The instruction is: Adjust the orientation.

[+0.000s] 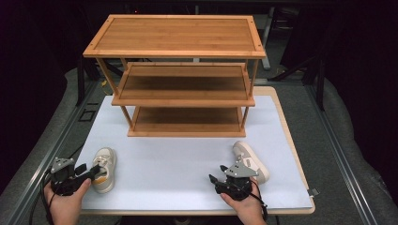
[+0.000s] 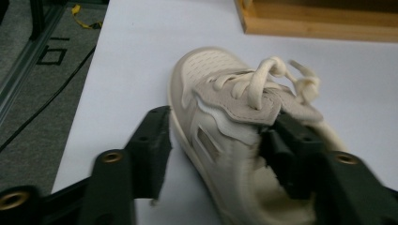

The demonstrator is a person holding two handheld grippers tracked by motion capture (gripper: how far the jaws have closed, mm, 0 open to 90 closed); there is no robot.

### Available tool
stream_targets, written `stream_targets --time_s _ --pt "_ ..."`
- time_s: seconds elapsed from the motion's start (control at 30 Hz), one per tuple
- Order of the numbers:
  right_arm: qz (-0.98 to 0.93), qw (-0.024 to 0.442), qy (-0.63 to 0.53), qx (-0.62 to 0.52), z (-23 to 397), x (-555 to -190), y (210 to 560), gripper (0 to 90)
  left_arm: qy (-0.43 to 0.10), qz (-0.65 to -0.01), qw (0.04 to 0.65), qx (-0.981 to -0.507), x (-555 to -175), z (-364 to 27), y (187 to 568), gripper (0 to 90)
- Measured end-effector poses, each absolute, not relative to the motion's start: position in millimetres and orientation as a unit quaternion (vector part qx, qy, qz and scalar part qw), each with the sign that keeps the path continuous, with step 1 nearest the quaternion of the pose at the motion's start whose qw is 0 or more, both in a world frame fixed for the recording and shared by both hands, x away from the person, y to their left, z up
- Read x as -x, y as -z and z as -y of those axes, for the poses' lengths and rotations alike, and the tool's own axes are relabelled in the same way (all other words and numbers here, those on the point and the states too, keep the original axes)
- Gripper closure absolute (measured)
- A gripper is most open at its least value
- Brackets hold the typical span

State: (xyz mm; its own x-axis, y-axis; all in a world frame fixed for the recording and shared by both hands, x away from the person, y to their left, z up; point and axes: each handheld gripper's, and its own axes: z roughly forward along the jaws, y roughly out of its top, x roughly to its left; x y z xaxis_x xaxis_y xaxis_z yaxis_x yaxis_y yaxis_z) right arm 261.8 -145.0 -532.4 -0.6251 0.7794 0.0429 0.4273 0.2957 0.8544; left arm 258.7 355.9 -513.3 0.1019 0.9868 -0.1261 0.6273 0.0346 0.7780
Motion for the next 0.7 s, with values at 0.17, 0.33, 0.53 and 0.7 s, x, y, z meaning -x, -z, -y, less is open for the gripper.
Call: stream_targets --time_s 0.17,0.33,0.53,0.7 --pt "-0.781 0.195 -0.450 -0.386 144.3 -262.1 532.5 44.8 -0.246 -0.611 0.364 -0.659 -260.4 -353.2 513.4 58.7" --pt "-0.782 0.195 -0.451 -0.385 144.4 -262.2 532.7 44.8 -0.249 -0.610 0.364 -0.658 -261.9 -354.3 512.0 62.4" --pt "-0.782 0.192 -0.451 -0.385 144.3 -262.2 532.5 44.8 -0.261 -0.603 0.354 -0.666 -260.7 -351.0 509.8 67.9" --pt "-0.782 0.191 -0.451 -0.385 144.5 -262.7 532.4 44.8 -0.282 -0.585 0.337 -0.681 -264.0 -345.4 502.9 74.9"
